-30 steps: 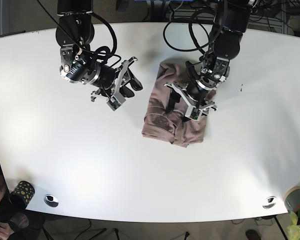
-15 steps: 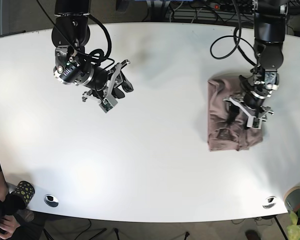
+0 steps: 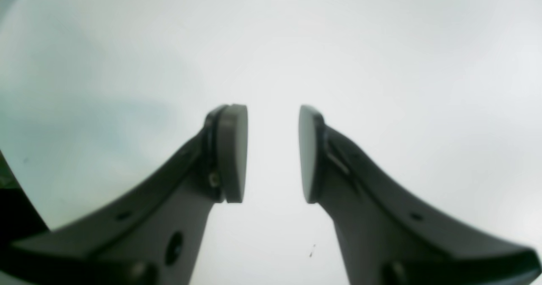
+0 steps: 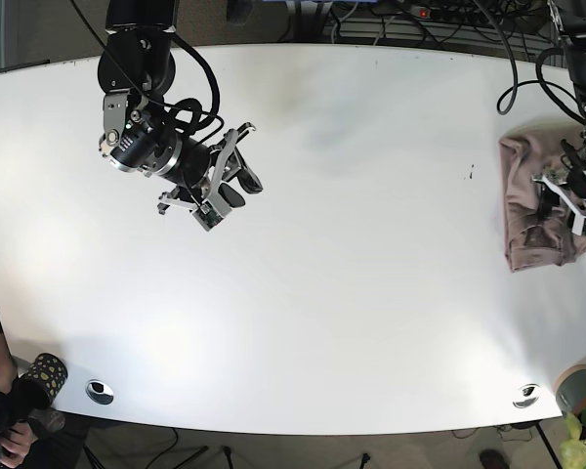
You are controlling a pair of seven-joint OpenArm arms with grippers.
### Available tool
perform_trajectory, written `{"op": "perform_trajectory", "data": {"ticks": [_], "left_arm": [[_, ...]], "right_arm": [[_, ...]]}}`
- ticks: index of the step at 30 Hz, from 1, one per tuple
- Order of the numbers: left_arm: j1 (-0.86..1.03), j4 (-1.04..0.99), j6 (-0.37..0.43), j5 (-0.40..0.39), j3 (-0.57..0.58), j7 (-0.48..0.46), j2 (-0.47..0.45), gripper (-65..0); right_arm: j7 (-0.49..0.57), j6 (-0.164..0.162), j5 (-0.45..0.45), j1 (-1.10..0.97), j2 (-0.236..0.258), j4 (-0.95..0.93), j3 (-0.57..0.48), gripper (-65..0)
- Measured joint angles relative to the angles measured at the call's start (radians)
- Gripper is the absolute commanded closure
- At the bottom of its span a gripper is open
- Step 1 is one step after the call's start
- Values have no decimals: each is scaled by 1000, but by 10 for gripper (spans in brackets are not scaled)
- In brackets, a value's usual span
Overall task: Fold the T-shirt properly
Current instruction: 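Drag the mauve bundle with the left gripper away from the right gripper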
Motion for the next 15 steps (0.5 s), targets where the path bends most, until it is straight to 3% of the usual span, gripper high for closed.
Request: {"op": "perform_trajectory", "data": {"ticks": [4, 7, 15], "left_arm": [[20, 66, -24, -1, -63, 50, 2, -353], [23, 164, -38, 12, -105, 157, 24, -353], [120, 455, -37, 3, -275, 196, 136, -353]], "right_arm": [[0, 0, 1, 0, 0, -1, -1, -189], [0, 0, 1, 2, 0, -5, 1, -189], [1, 0, -1, 3, 3, -6, 1, -189]]}}
